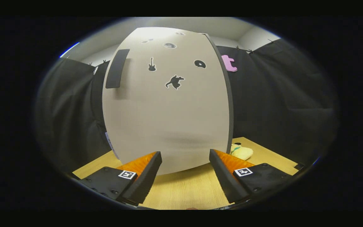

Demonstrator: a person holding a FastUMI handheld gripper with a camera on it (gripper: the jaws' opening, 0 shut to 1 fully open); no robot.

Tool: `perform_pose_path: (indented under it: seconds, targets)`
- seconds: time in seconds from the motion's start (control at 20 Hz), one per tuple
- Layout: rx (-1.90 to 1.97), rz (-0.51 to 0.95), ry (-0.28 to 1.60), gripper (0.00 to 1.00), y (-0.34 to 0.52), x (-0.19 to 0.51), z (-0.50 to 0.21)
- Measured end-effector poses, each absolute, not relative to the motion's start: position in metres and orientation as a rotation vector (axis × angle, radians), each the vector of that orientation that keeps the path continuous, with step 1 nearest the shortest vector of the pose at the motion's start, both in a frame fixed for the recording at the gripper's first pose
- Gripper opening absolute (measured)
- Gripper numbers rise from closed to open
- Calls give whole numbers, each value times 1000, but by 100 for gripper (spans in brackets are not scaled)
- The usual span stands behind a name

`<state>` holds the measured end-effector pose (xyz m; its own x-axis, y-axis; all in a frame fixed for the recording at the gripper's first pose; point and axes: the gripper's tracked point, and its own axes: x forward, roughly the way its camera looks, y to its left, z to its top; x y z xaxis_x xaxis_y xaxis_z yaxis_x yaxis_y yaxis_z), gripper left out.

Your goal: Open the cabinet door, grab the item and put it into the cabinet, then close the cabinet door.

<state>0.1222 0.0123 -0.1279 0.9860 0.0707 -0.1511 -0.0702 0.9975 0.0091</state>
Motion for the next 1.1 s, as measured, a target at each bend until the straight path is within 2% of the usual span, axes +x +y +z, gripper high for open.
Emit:
perform_pose_path:
  seconds: [0.55,1.1]
  targets:
    - [-30,1,27,97,-23,104,-72]
    - [-45,-66,-22,98,-64,68,-32]
